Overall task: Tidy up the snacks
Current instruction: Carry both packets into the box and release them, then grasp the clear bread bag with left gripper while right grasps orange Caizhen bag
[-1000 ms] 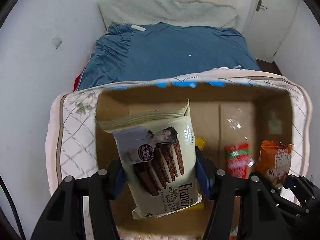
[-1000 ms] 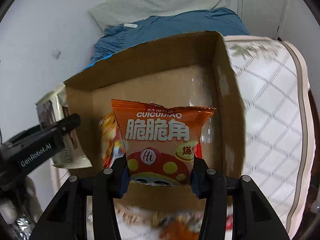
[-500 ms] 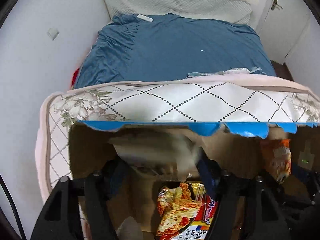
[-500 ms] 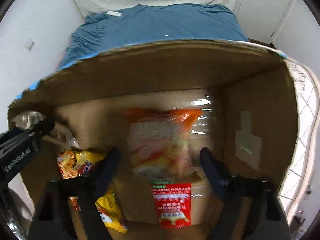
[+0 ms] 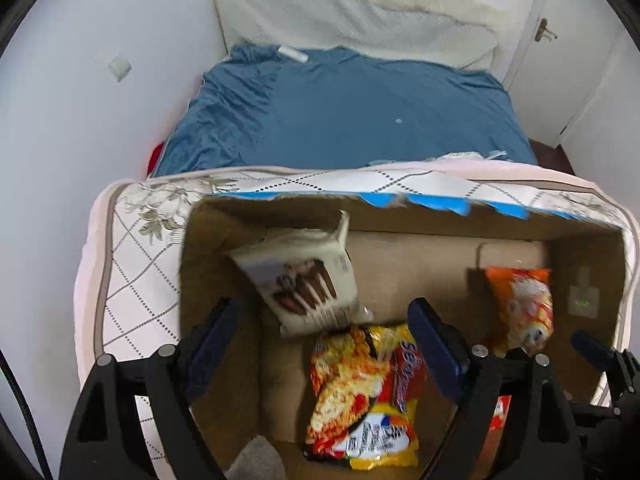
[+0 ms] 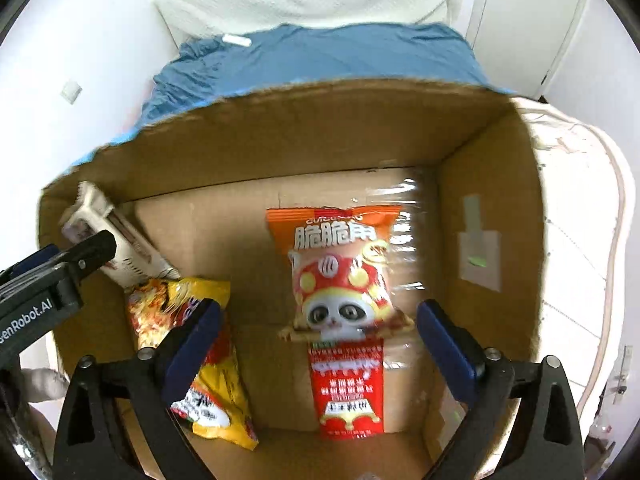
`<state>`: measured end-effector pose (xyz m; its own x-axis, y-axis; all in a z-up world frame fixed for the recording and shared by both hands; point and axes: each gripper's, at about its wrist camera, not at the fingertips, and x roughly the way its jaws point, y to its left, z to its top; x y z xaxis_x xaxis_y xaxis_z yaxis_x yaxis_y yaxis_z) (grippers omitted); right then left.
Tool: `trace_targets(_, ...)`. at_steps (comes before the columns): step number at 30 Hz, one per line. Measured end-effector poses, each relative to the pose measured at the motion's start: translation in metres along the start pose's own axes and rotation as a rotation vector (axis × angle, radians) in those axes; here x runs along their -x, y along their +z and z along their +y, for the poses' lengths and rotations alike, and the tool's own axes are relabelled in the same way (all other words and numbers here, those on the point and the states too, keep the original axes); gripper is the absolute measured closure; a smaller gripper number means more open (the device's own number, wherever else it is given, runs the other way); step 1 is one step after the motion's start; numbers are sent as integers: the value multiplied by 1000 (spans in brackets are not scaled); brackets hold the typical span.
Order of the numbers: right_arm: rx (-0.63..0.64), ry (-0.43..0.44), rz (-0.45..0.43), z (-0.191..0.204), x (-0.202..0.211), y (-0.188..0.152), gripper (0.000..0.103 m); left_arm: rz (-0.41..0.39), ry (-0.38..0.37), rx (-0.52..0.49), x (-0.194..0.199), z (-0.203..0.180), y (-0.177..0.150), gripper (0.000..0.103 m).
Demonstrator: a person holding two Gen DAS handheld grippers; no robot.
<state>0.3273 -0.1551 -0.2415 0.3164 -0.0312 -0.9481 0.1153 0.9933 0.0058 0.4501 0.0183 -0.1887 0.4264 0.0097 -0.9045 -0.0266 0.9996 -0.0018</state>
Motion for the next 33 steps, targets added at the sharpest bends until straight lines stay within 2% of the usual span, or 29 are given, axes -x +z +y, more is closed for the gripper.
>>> trace_targets(6,22,-16,-88,-3,46,-30,3,-116,5,-4,55,-3,-38,17)
trace_targets(17,36,-21,-185,1,118,-94,3,-240,27,-28,131,-5,-104,17)
trace_targets(28,67,-13,-231,7,164,-131,3,-259,33,-17,170,1,-135,17)
trace_targets(31,63,8,-202,3,166,-143,3,-231,46,-2,173,6,-148,17)
trace_targets(33,53,32,-148,-1,159,-155,3,-191,54,12,171,9,-160,17)
